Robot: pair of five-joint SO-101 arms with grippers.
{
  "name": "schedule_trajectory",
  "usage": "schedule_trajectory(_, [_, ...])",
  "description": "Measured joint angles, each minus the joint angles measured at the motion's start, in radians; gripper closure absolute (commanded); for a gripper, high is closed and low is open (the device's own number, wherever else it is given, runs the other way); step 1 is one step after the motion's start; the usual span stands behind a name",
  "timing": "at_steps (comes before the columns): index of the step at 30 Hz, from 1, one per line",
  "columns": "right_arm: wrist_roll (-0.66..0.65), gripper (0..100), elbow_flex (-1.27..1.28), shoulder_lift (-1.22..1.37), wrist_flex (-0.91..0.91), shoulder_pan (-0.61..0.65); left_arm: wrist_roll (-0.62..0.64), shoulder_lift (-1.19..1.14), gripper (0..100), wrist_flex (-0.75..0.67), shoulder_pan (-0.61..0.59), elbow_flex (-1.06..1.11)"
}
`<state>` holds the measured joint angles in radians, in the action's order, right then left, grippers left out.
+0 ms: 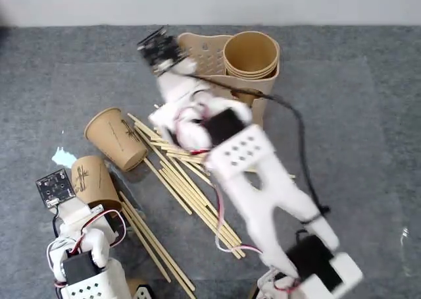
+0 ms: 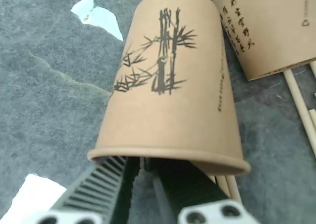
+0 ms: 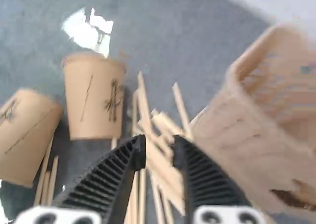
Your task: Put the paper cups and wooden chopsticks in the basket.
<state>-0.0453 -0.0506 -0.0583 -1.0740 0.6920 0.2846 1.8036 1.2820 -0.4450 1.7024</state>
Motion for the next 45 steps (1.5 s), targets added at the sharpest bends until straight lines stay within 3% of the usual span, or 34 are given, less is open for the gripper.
schedule_trajectory(3, [0.043,61.7,-0.043,0.114,0.0,0.026,0.0,0.0,99,0.0,0.0,0.0])
schedule_trajectory(15, [0.061,61.5,-0.31,0.476,0.0,0.133,0.0,0.0,99,0.0,0.0,0.0])
schedule_trajectory(26, [0.083,61.5,-0.373,0.552,0.02,0.241,0.0,0.0,99,0.0,0.0,0.0])
schedule_trajectory(45, [0.092,61.6,-0.373,0.749,0.055,0.238,0.0,0.0,99,0.0,0.0,0.0])
